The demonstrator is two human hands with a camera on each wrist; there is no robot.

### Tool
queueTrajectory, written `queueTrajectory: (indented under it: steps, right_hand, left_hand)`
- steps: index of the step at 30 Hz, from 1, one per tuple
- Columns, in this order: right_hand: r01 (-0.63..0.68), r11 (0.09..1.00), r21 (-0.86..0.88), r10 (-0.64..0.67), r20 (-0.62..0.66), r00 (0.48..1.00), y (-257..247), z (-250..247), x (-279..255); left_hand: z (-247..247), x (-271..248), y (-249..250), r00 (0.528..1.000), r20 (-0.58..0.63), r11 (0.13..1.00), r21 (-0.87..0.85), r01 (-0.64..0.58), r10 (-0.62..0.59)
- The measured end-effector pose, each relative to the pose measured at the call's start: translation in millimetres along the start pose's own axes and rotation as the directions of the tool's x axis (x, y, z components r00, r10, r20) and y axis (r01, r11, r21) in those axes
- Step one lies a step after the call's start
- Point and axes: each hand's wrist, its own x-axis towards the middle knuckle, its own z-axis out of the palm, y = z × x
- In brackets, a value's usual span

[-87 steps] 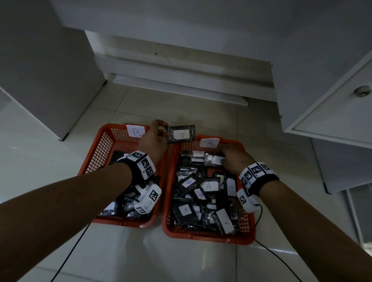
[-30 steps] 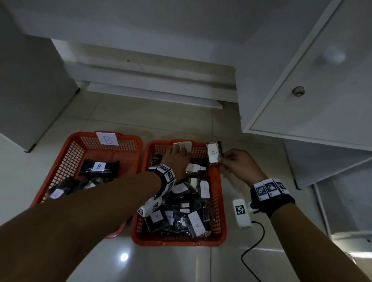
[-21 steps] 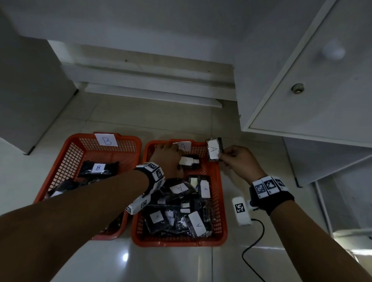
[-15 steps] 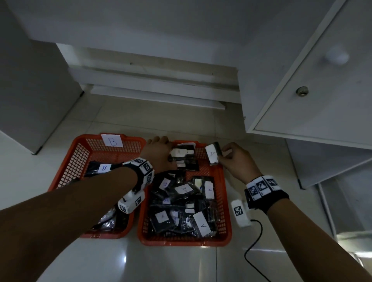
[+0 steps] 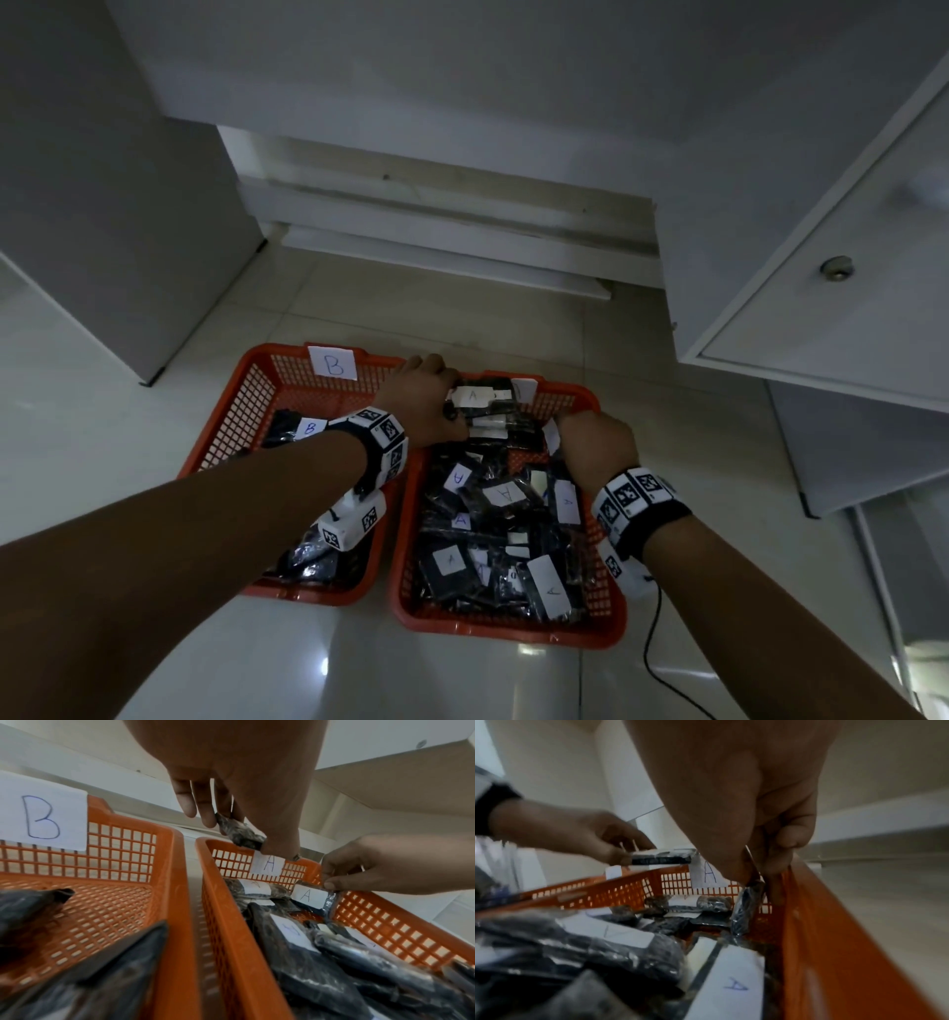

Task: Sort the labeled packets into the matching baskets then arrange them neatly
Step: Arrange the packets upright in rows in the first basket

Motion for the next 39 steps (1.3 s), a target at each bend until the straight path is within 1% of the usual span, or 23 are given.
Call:
queueTrajectory:
  steps: [1, 2, 3, 4, 6, 8, 10, 13, 16, 22, 25, 26, 27, 28, 29, 30, 31, 32, 33, 35, 37, 39]
  right_hand:
    - [-0.001, 1.0, 0.002, 0.001, -0.031, 1.0, -0.5, -1.9, -1.1]
    - [-0.028, 0.999, 0.023, 0.03, -0.059, 0.998, -0.3, -3.7, 0.1]
    - [-0.037, 0.998, 0.054, 0.039, -0.054, 0.998, 0.6, -5.0, 1.8]
    - [-0.019, 0.999, 0.051, 0.021, -0.052, 0.998, 3.1, -5.8, 2.9]
    - [0.039, 0.998, 0.058, -0.041, 0.031, 0.999, 12.4, -6.4, 4.8]
    - [0.112, 0.993, 0.048, -0.115, 0.062, 0.991, 20.4, -6.7, 6.7]
    - [0.144, 0.99, 0.005, -0.144, 0.081, 0.986, 25.5, -2.8, 10.6]
    - [0.157, 0.982, -0.108, -0.148, 0.09, 0.985, 26.2, -1.3, 13.2]
    - [0.169, 0.972, -0.164, -0.155, 0.099, 0.983, 21.4, -0.9, 15.5]
    - [0.166, 0.976, -0.141, -0.139, 0.184, 0.973, 21.6, -5.0, 21.2]
    - [0.114, 0.992, -0.044, -0.102, 0.217, 0.971, 23.7, -10.1, 20.6]
    - [0.091, 0.995, 0.051, -0.099, 0.202, 0.974, 23.8, -15.3, 18.7]
    - [0.063, 0.979, 0.195, -0.095, 0.16, 0.983, 23.9, -21.2, 16.2]
    - [0.056, 0.932, 0.358, -0.092, 0.084, 0.992, 22.9, -28.2, 12.3]
    - [0.064, 0.857, 0.511, -0.091, 0.027, 0.996, 20.8, -36.1, 8.3]
    - [0.081, 0.767, 0.637, -0.106, 0.002, 0.994, 17.8, -45.1, 3.9]
    - [0.076, 0.693, 0.717, -0.134, 0.024, 0.991, 15.7, -49.2, 1.6]
    - [0.06, 0.652, 0.756, -0.17, 0.069, 0.983, 13.6, -51.5, -0.4]
    - [0.049, 0.661, 0.749, -0.196, 0.109, 0.974, 14.0, -48.3, 0.5]
    - [0.041, 0.729, 0.683, -0.196, 0.151, 0.969, 18.0, -35.8, 3.5]
    - [0.044, 0.783, 0.621, -0.161, 0.134, 0.978, 19.5, -25.3, 5.4]
    - [0.061, 0.83, 0.554, -0.142, 0.103, 0.985, 16.5, -19.1, 6.6]
  left_hand:
    - [-0.3, -0.8, -0.6, 1.0, 0.0, 1.0, -0.007, 0.001, -0.001]
    - [-0.5, -1.2, -1.1, 1.0, -0.001, 1.0, -0.015, 0.001, -0.001]
    - [-0.5, -1.8, -1.6, 1.0, -0.005, 1.0, -0.022, 0.001, -0.002]
    - [-0.6, -2.0, -2.2, 1.0, -0.008, 1.0, -0.028, 0.002, -0.003]
    - [-1.2, -2.2, -3.1, 1.0, -0.013, 0.999, -0.037, -0.001, 0.0]
    - [-1.9, -2.6, -4.1, 1.0, -0.018, 0.999, -0.043, -0.006, 0.005]
    - [-2.0, -3.3, -5.2, 1.0, -0.025, 0.998, -0.053, -0.013, 0.011]
    - [-2.3, -5.3, -5.9, 0.999, -0.039, 0.998, -0.064, -0.019, 0.017]
    - [-3.7, -7.8, -6.1, 0.999, -0.024, 0.996, -0.075, -0.044, 0.043]
    - [-2.7, -9.0, -3.6, 0.994, 0.005, 0.988, -0.108, -0.109, 0.11]
    - [-0.7, -7.0, 0.4, 0.99, 0.025, 0.983, -0.127, -0.134, 0.138]
    - [-0.3, -5.9, 2.6, 0.989, 0.043, 0.981, -0.14, -0.135, 0.142]
    - [-0.1, -4.8, 5.4, 0.987, 0.058, 0.978, -0.152, -0.14, 0.151]
    - [0.4, -3.6, 8.3, 0.983, 0.068, 0.975, -0.161, -0.155, 0.168]
    - [1.9, -2.3, 11.5, 0.977, 0.072, 0.968, -0.17, -0.185, 0.199]
    - [2.7, -1.3, 16.3, 0.97, 0.075, 0.96, -0.177, -0.217, 0.233]
    - [5.1, -0.4, 21.0, 0.963, 0.079, 0.951, -0.197, -0.239, 0.258]
    - [7.8, 0.1, 26.4, 0.959, 0.089, 0.941, -0.235, -0.244, 0.27]
    - [11.0, 0.3, 32.3, 0.954, 0.101, 0.93, -0.275, -0.244, 0.281]
    - [19.7, 1.0, 44.4, 0.953, 0.124, 0.928, -0.292, -0.231, 0.276]
    - [27.0, 3.3, 52.8, 0.958, 0.147, 0.944, -0.257, -0.205, 0.248]
    - [31.2, 6.8, 55.3, 0.961, 0.141, 0.953, -0.224, -0.202, 0.237]
